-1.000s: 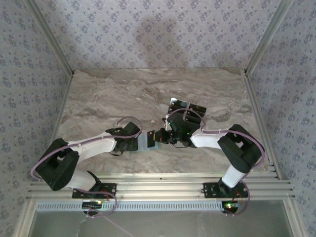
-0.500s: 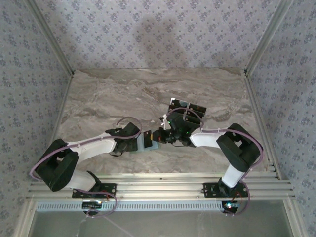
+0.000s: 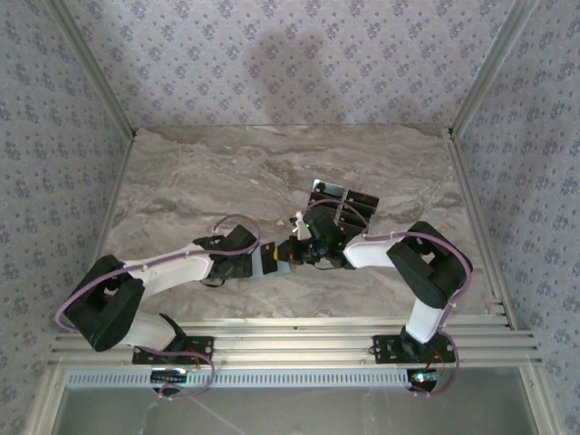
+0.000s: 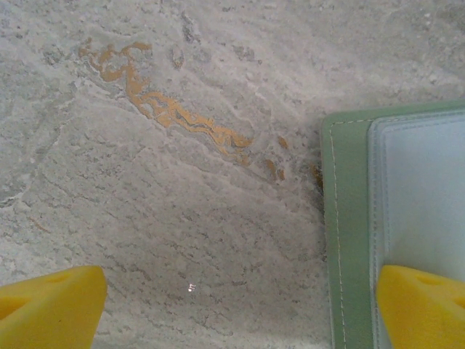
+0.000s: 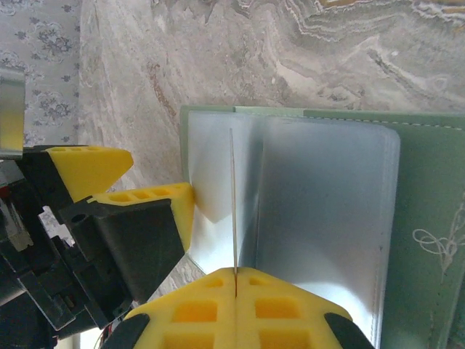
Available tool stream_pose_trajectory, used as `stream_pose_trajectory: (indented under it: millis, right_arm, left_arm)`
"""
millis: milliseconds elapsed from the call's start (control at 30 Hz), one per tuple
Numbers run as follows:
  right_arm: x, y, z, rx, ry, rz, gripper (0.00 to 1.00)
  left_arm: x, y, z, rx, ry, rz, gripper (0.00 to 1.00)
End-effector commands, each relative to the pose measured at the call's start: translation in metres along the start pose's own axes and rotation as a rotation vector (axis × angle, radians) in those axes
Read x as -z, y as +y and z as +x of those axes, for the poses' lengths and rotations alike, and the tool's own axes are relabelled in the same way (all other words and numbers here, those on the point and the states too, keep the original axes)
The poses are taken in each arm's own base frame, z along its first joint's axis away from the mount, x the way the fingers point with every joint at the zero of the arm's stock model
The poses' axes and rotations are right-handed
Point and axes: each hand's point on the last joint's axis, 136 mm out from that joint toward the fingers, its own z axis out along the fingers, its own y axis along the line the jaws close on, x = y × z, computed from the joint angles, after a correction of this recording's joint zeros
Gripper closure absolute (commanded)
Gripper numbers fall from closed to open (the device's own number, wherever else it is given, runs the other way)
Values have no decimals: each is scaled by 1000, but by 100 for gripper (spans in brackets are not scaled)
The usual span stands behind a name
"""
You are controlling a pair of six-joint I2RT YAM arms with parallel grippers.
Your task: Put the credit cards into the card holder
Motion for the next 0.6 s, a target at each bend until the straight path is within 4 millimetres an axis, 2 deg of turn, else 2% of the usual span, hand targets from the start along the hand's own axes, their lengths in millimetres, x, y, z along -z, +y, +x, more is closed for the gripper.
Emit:
stream_pose_trajectory:
  millis: [0, 333, 567]
  right_arm:
    - [-4, 1, -3, 32, 1, -20, 100]
    - [0, -15, -7, 2, -21, -1, 100]
    - [0, -17, -6, -2, -15, -9, 100]
  left_arm:
    - [-5, 19, 19, -35, 57, -75, 5]
    - [-6, 18, 19, -35, 59, -72, 5]
    - [-7, 18, 20, -37, 61, -72, 5]
